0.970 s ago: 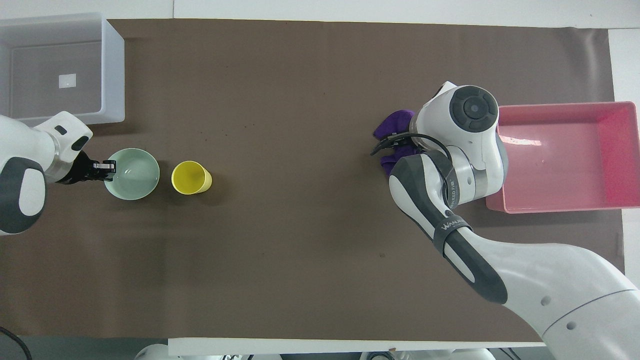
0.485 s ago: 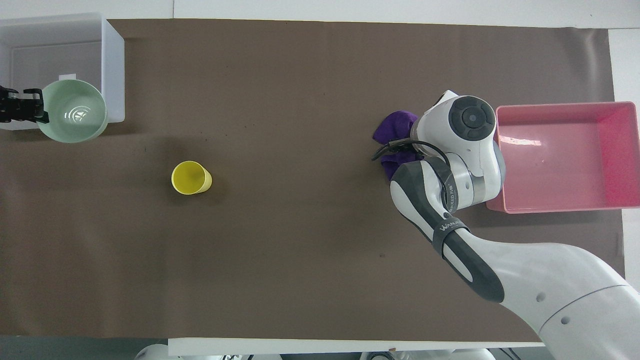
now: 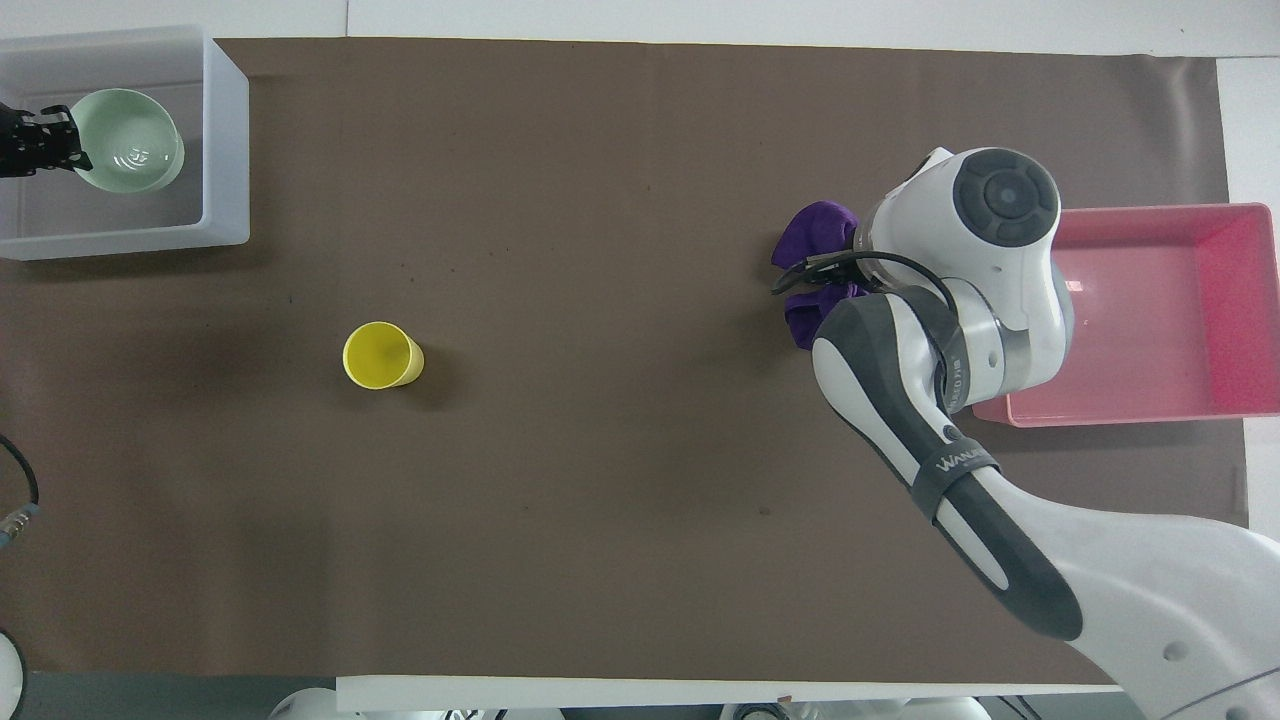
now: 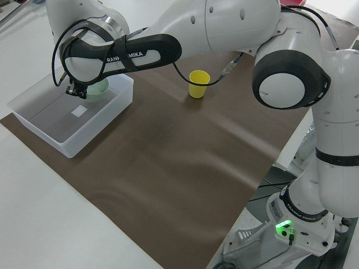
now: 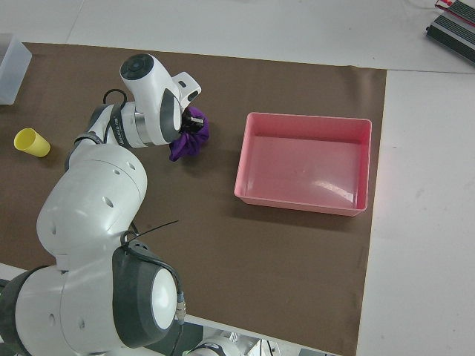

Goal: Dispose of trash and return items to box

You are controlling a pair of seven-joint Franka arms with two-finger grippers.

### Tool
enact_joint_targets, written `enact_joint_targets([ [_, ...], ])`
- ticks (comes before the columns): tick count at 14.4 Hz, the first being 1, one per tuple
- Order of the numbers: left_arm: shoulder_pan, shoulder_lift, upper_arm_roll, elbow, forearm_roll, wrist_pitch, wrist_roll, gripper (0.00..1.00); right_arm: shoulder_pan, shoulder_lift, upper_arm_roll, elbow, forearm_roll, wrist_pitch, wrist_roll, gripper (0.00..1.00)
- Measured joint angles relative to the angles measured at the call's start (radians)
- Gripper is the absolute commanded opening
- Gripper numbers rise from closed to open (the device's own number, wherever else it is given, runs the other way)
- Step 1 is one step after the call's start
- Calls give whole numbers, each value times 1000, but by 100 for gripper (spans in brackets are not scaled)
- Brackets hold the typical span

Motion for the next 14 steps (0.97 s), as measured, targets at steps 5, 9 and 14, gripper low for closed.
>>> enact_joint_targets([
  [5,-9,12,-2,-18,19,47,3,100,-108,-181,-6,60,-4,-214,-6,0],
  [9,-47,-174,-5,8,36,-235,2,100,-298,-219,-11,54,-24,-263,-226,0],
  [14,-291,-533,-12,-404,39,-373,-152,100,-430,-209,-13,-38,-63,-201,-419,3],
])
